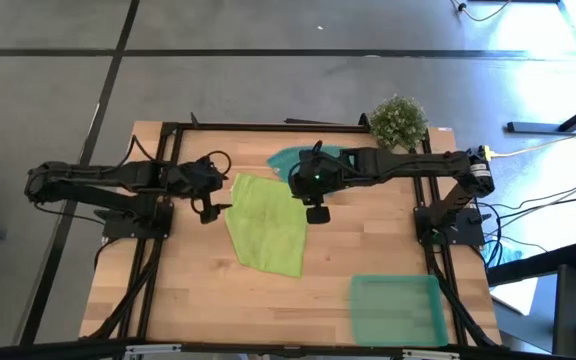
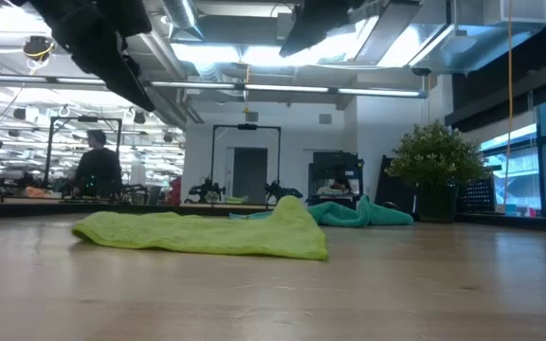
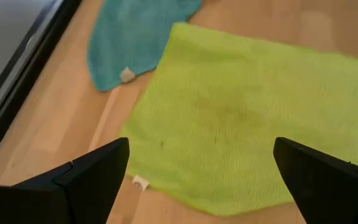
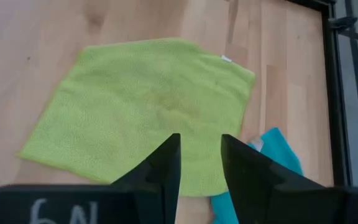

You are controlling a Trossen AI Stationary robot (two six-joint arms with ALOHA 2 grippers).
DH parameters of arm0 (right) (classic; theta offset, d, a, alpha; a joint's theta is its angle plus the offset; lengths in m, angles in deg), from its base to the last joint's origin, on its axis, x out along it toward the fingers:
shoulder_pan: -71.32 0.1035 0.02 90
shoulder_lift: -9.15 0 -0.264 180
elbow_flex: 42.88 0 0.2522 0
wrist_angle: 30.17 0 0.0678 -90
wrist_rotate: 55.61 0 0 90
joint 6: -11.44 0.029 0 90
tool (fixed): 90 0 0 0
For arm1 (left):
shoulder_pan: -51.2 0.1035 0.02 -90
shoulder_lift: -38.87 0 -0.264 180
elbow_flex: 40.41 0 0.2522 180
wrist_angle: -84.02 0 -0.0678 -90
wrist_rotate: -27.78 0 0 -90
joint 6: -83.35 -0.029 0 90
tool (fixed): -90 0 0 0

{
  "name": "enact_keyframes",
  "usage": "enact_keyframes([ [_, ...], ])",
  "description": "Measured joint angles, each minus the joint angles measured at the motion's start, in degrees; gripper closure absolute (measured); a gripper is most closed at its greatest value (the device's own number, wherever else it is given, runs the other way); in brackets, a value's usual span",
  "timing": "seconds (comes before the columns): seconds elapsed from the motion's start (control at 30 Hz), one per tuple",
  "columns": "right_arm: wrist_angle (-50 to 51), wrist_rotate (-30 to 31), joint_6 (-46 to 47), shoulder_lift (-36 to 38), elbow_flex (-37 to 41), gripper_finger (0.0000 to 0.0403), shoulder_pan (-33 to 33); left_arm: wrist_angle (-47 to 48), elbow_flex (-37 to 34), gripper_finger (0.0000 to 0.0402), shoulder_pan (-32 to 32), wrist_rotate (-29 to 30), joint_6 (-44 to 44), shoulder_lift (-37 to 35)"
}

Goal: Roll microfiber towels into tight, uniform cylinder then place into a basket
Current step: Fold the green microfiber cloth

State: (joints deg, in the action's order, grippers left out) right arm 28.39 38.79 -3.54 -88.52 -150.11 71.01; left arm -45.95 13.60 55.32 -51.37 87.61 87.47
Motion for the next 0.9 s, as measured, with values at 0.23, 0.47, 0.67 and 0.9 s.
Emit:
enact_keyframes([
  [0.23, -0.5, 0.0, 1.2, 0.0, 0.0, 0.0287, 0.2, -1.7, 0.0, 0.0007, -0.1, 0.0, -0.1, 0.2],
  [0.47, -0.9, 0.0, 1.2, 0.0, 0.0, 0.0287, 0.2, -2.2, 0.0, 0.0007, -0.1, 0.1, -0.1, 0.2],
  [0.67, -0.9, 0.0, 1.2, 0.0, 0.0, 0.0287, 0.2, -3.0, 0.0, 0.0007, -0.1, 0.2, -0.1, 0.2],
  [0.9, -0.9, 0.0, 1.2, 0.0, 0.0, 0.0287, 0.2, -3.0, 0.0, 0.0007, -0.1, 0.2, 0.1, 0.2],
])
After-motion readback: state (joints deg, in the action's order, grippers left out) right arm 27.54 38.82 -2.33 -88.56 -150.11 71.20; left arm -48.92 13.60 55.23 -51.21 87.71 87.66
